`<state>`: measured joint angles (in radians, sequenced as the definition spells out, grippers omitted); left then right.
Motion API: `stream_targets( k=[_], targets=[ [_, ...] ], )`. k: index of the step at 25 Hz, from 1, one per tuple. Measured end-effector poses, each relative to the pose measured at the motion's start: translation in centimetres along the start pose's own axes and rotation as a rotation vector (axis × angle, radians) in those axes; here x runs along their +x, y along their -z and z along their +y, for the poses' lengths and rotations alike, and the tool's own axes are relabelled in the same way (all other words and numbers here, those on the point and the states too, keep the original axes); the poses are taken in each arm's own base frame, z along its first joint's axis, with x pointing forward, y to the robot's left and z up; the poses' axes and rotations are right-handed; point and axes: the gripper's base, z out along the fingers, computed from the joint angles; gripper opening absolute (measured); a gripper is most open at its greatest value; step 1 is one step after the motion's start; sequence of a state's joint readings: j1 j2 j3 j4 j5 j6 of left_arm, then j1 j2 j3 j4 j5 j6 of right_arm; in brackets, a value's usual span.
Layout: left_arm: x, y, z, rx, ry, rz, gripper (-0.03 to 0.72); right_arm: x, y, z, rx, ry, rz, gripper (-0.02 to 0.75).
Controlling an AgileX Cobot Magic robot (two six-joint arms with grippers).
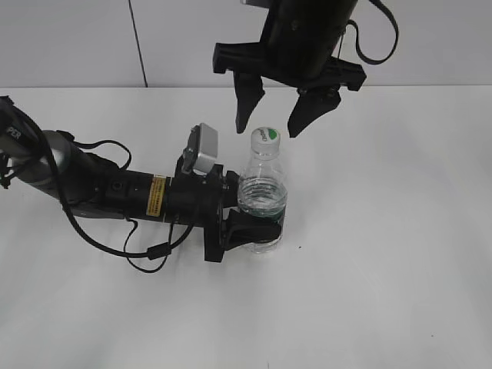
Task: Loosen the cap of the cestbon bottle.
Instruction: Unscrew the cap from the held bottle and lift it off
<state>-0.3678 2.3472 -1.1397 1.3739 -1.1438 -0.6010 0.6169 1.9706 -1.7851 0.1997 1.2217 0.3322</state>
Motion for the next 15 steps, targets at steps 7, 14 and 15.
stream_targets(
  k=[7, 14, 15],
  targets=[
    [0.00, 0.00, 0.00, 0.000, 0.000, 0.000, 0.415, -0.07, -0.47, -0.04, 0.002, -0.003, 0.011, 0.521],
    [0.00, 0.00, 0.00, 0.000, 0.000, 0.000, 0.415, 0.19, -0.95, -0.29, 0.013, -0.003, 0.028, 0.521],
    [0.00, 0.00, 0.00, 0.000, 0.000, 0.000, 0.415, 0.28, -1.11, -0.36, 0.016, -0.005, 0.034, 0.521]
  ],
)
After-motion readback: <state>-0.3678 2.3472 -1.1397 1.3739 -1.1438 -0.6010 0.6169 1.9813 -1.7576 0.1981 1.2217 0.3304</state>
